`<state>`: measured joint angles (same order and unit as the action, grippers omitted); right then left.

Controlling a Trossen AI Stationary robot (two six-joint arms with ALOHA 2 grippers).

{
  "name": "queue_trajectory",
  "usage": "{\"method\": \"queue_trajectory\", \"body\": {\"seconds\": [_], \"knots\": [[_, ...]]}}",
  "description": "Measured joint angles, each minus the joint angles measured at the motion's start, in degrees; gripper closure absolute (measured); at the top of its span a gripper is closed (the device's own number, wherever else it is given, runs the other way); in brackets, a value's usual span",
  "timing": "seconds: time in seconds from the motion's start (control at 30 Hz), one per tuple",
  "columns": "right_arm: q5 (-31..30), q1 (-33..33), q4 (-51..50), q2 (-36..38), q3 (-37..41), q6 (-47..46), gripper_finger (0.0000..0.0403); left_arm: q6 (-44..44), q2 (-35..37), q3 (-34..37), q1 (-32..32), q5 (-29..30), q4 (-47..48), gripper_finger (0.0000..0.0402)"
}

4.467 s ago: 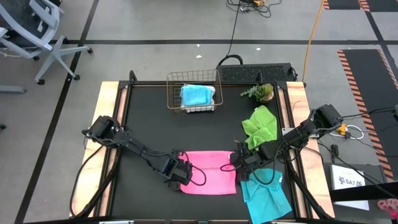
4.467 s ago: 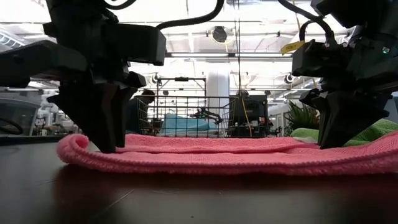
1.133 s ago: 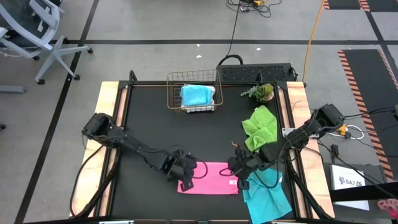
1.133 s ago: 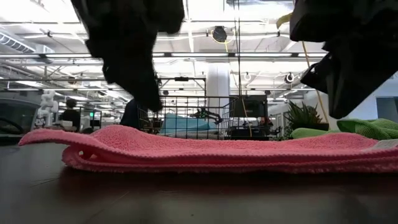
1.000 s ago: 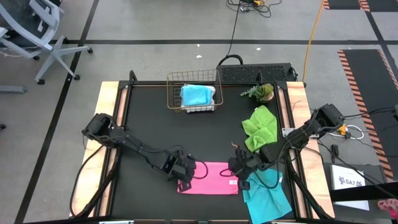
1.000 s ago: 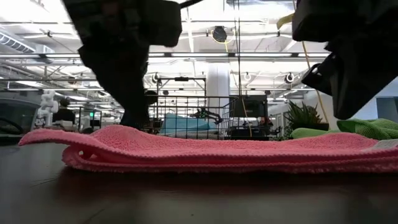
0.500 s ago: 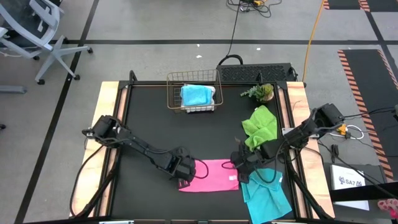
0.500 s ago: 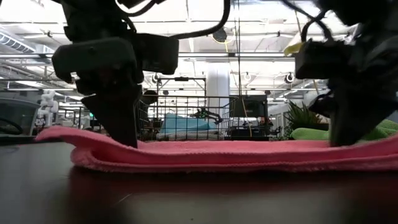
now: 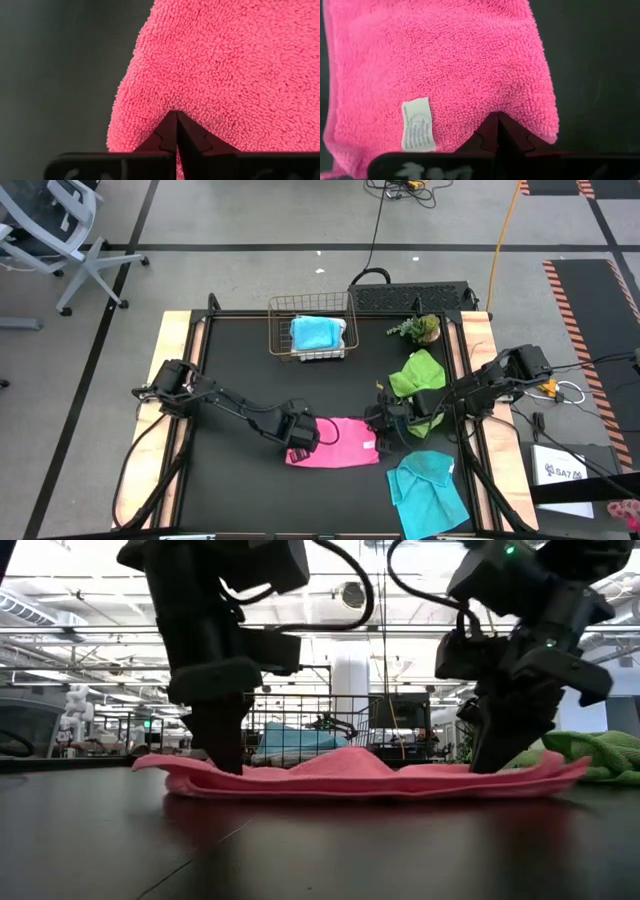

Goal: Fold microfiber towels
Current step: Fold the pink microfiber cloth

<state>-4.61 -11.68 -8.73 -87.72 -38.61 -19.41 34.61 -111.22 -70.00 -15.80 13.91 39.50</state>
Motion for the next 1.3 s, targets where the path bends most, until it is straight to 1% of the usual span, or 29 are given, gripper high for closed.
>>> {"method": "queue_trajectory", "body": {"seconds": [0.13,0.27,0.33,0.47,0.63,0.83,0.93,1.13,1.3], "knots": [[0.22,2.13,-0.72,0.04,0.0,1.04,0.0403,0.04,0.02,0.0,1.4,0.18,2.05,0.0387],[0.31,2.34,-0.96,0.44,-0.11,0.78,0.0403,0.1,0.43,0.01,1.72,0.27,2.35,0.0397],[0.26,2.06,-1.79,1.39,-0.45,0.38,0.0403,0.09,1.15,0.23,1.64,1.28,3.1,0.0398],[0.36,1.48,-1.03,5.27,-1.47,-0.02,0.0403,0.57,4.21,0.25,1.48,4.36,4.11,0.0389],[0.21,1.51,-2.0,9.23,-1.46,-0.82,0.0403,0.48,7.19,0.22,1.43,5.09,4.29,0.0386],[0.16,2.37,-6.77,10.25,-1.46,-1.16,0.04,1.86,8.83,0.17,1.43,7.26,5.1,0.0385],[0.36,2.93,-7.0,9.97,-1.46,-2.37,0.0383,2.55,8.98,0.15,1.43,7.24,5.46,0.0385],[0.2,4.11,-6.56,9.9,-1.46,-2.43,0.0318,4.18,8.96,0.15,1.43,7.2,6.01,0.0385],[0.28,5.29,-6.56,9.9,-1.46,-4.06,0.0275,9.82,8.96,0.13,2.17,6.2,10.46,0.0385]]}}
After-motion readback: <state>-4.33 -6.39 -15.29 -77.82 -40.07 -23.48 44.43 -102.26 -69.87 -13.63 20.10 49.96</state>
